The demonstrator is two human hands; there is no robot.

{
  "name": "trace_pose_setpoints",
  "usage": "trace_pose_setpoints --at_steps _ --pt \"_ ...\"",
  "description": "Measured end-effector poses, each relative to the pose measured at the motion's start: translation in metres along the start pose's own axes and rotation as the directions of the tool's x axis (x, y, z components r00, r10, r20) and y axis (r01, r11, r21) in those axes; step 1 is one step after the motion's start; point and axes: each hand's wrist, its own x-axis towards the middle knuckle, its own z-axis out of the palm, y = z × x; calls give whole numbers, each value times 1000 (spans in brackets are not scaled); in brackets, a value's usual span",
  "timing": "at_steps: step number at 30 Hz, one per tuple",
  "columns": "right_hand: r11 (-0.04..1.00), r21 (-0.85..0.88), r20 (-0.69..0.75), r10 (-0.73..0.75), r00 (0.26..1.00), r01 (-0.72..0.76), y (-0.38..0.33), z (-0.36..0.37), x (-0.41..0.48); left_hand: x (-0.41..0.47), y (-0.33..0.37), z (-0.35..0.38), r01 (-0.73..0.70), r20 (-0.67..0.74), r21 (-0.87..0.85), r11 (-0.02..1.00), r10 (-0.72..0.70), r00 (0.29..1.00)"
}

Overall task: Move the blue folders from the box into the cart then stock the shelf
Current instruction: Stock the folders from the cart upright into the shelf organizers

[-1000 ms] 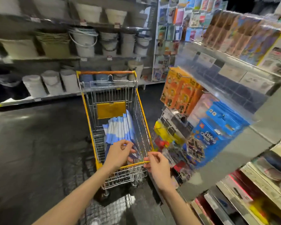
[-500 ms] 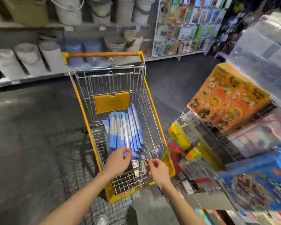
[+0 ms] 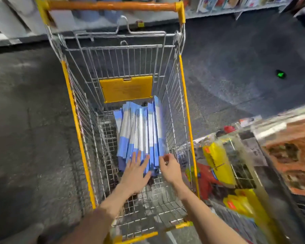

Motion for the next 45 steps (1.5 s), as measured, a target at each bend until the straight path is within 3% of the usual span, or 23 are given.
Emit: trace_pose_setpoints --at_steps 11,15,18,20,25,28,32,39,42,45 --pt "995 -95 -14 16 1000 -17 0 31 94 43 -21 20 34 38 135 990 -40 998" --pt "981 -177 57 -65 996 74 3 16 104 44 -27 18 47 86 102 994 -55 995" --pt "960 -236 -53 -166 985 149 2 3 102 43 -25 18 48 89 127 991 -60 994" --pt "978 -182 -100 -124 987 104 2 -2 100 43 -24 22 62 85 135 989 -74 994" --pt "979 -195 16 58 998 -54 11 0 108 41 -24 18 62 122 85 994 -72 990" --pt "977 -213 43 39 998 -29 8 -5 108 40 -23 10 96 89 -99 990 -88 992" --pt "973 -229 33 -25 999 32 1 -23 96 31 -14 -7 130 10 -440 889 -140 990" --pt "952 -268 -59 -171 984 149 -13 -36 34 6 3 -35 139 -17 -630 764 -192 981" --pt "914 -355 -96 -247 964 199 -23 -41 -7 -7 19 -53 155 12 -758 633 -225 974" --pt "853 -476 -84 -287 954 215 -38 -41 -56 -27 38 -79 145 63 -905 400 -210 976"
